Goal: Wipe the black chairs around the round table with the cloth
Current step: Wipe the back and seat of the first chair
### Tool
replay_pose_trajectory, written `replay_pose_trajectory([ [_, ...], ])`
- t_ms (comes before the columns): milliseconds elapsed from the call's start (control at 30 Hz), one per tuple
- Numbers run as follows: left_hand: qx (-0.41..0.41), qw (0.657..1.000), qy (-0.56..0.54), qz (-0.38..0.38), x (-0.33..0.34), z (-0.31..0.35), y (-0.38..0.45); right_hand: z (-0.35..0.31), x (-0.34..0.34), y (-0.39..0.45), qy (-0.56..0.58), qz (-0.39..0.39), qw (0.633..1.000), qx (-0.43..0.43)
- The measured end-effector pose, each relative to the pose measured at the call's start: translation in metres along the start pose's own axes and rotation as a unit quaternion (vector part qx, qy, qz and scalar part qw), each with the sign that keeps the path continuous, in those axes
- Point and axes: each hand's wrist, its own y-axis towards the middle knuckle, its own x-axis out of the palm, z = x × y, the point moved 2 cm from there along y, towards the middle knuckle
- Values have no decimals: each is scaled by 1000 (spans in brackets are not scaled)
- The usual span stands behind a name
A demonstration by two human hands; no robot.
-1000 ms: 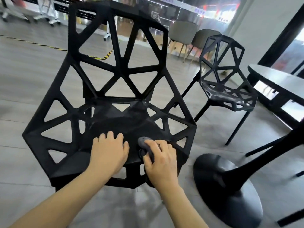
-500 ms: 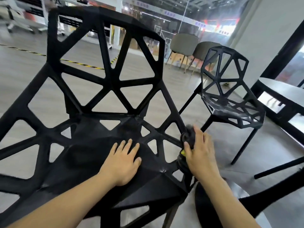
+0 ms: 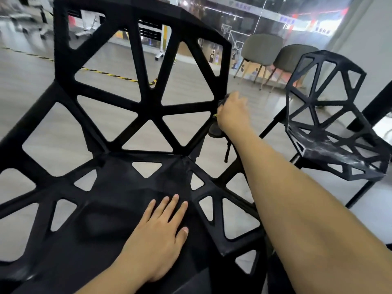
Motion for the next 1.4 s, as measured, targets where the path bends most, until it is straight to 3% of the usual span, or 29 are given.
replay_pose_trajectory([
  [167, -5, 999, -31, -31, -8, 5, 4, 14, 0, -32, -50, 52, 997, -22],
  [400, -11, 998, -46, -42, -10, 6, 6, 88, -30, -187, -83, 81, 993, -12],
  [600, -83, 996, -30, 28, -22, 1, -4, 120, -51, -267, -158, 66, 984, 38],
  [733, -61, 997, -5, 37, -32, -39, -17, 89, -44, -274, -178, 147, 963, -136],
  [833, -60, 998, -10, -17, -33, -81, -22, 66, -9, -260, -140, 46, 959, -243],
  [933, -58, 998, -15, -18, -33, -85, -25, 46, 41, -223, -181, -91, 950, -239],
  [1067, -59, 998, -25, -20, -28, -84, -23, 23, 93, -176, -212, -68, 930, -294],
  [1200, -60, 997, -40, -12, -26, -86, -20, -6, 130, -133, -219, -2, 939, -264],
  [1300, -62, 996, -54, 17, -26, -82, -16, -20, 145, -132, -162, -11, 966, -202],
  [1400, -75, 990, -97, 76, -28, -82, -16, -51, 156, -165, -43, -80, 960, -266],
])
